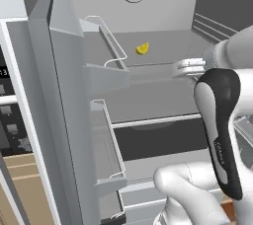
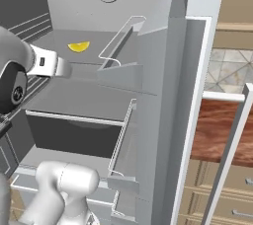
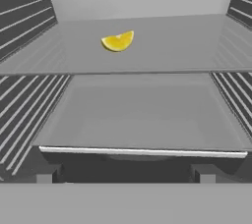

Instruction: There is a bowl on the dining counter. Grab a lemon wedge from the fridge and place it in the bowl. Then get the liquor bottle and glass cup from the cabinet and place them next to the bowl.

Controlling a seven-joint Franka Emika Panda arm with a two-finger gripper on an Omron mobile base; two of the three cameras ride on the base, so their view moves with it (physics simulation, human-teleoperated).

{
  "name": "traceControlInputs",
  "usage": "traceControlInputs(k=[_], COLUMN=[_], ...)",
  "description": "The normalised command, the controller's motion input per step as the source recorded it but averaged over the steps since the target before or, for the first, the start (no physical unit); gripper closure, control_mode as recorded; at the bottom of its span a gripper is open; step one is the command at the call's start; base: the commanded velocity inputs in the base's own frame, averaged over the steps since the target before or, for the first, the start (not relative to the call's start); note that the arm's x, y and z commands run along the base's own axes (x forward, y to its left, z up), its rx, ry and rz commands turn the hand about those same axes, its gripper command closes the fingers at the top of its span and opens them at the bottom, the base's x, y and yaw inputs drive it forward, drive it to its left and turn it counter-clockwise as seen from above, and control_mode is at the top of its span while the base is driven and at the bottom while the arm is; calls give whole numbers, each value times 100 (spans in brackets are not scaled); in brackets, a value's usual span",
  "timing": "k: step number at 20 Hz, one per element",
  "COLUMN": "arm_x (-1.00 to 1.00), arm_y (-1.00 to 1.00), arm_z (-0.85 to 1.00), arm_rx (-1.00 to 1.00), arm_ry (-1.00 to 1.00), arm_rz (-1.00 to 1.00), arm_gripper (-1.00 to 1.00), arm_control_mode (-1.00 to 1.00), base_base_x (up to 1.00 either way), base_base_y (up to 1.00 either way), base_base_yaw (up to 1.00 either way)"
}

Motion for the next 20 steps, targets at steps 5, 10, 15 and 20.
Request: traceControlInputs(k=[5,10,15,20], arm_x=[68,60,57,38], arm_y=[48,53,47,2], arm_z=[35,7,-2,-7], arm_rx=[0,0,0,0], arm_ry=[0,0,0,0], arm_rz=[-25,-26,-10,1], arm_gripper=[-100,-100,-100,-100], arm_control_mode=[-100,-100,-100,-100], base_base_x=[0,0,0,0], base_base_y=[0,0,0,0], base_base_yaw=[0,0,0,0])
